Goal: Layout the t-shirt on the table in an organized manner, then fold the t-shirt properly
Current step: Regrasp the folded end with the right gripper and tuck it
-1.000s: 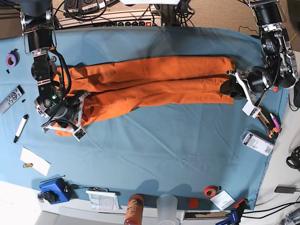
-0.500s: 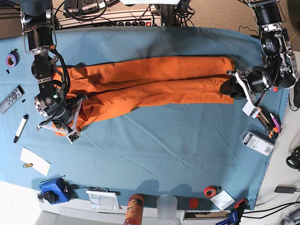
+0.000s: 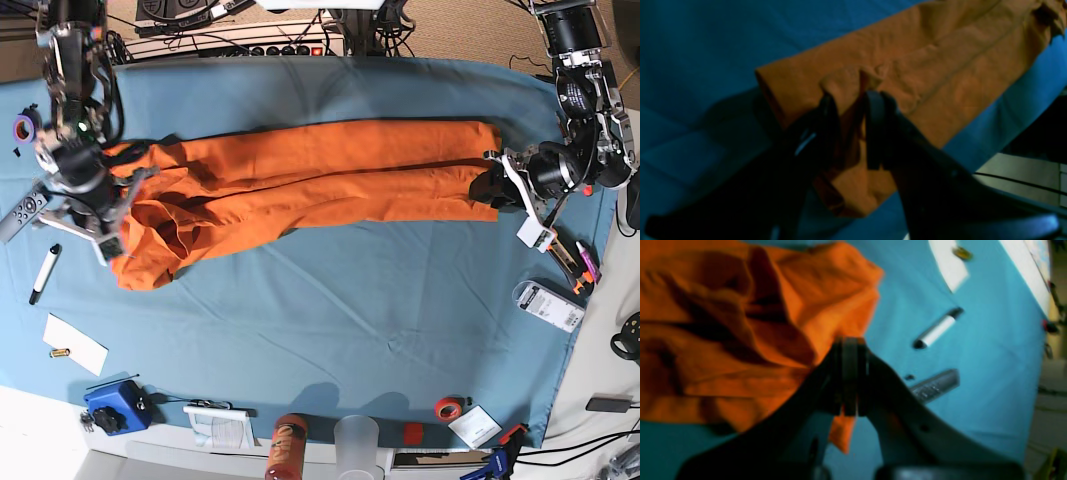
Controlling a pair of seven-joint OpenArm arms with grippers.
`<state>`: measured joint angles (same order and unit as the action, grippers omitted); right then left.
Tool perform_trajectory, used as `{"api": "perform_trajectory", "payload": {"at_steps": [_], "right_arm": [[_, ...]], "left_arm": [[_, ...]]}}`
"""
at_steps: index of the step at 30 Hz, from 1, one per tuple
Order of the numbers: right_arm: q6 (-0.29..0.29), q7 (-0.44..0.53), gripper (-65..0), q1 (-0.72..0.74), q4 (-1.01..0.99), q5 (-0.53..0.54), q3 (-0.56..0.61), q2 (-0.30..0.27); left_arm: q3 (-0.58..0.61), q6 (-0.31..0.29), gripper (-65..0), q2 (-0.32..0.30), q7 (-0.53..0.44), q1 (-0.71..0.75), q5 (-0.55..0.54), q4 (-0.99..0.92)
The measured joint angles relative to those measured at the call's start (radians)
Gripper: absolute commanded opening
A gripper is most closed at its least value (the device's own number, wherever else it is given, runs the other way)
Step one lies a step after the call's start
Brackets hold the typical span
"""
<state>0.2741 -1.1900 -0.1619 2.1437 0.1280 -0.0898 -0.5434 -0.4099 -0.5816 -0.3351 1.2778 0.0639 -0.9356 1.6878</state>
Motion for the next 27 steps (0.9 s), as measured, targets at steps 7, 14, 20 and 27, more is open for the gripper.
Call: {"api": "perform_trajectory", "payload": {"at_steps": [7, 14, 20, 27], "right_arm": [[-0.013, -0.007, -65.0, -0.013, 0.012, -0.078, -0.095, 0.017], [-0.024, -0.04, -44.8, -0.019, 0.012, -0.063, -0.094, 0.018], [-0.169, 0.094, -44.8, -0.006, -0.047, -0.064, -0.114, 0.128], [-0.169, 0.12, -44.8, 0.123, -0.29, -0.042, -0.175, 0.268]], "left_arm": [[0.0, 0.0, -48.4, 0.0, 0.0, 0.0, 0.0, 0.0], [0.0, 0.0, -48.4, 0.0, -0.001, 0.0, 0.021, 0.0], [0.0, 0.0, -48.4, 0.0, -0.004, 0.0, 0.048, 0.0], [0.0, 0.0, -48.4, 0.0, -0.004, 0.002, 0.048, 0.0]]}}
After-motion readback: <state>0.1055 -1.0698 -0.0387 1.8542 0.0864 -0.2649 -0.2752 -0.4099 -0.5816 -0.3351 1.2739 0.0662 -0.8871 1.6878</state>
